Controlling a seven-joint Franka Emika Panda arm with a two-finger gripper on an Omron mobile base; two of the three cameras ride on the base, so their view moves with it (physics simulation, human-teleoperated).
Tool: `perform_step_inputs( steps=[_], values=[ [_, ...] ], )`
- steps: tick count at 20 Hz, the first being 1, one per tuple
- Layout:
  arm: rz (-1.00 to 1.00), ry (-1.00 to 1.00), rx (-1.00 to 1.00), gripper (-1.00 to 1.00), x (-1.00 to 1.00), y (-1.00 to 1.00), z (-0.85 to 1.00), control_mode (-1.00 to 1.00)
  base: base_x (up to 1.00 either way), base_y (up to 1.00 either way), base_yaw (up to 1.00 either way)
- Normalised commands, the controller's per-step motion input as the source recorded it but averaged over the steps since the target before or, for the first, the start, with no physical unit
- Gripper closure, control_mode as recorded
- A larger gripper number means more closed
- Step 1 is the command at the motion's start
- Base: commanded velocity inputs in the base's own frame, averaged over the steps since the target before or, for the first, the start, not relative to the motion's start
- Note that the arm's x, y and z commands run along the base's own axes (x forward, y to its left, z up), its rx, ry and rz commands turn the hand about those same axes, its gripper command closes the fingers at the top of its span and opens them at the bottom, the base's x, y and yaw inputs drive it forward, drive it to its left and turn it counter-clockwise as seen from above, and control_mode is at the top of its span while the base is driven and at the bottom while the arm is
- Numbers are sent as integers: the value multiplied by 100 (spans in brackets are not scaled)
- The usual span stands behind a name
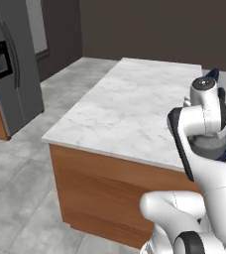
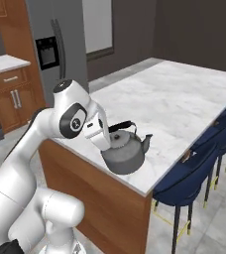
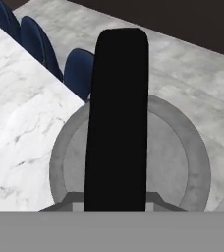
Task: The kettle is done boiling. Turn off the stove, then wait for 300 timesteps before moving the kettle to the dining table.
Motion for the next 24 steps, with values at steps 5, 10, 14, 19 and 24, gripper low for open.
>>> perform_step_inputs(
  steps=[5, 10, 14, 19, 24],
  values=[
    [0, 0, 0, 100, 0, 0, 0, 100, 0, -46, 26],
    [0, 0, 0, 100, 0, 0, 0, 100, 2, -51, 26],
    [0, 0, 0, 100, 0, 0, 0, 100, 2, -61, 24],
    [0, 0, 0, 100, 0, 0, 0, 100, 6, -61, 23],
    [0, 0, 0, 100, 0, 0, 0, 100, 29, -55, 23]
  ],
)
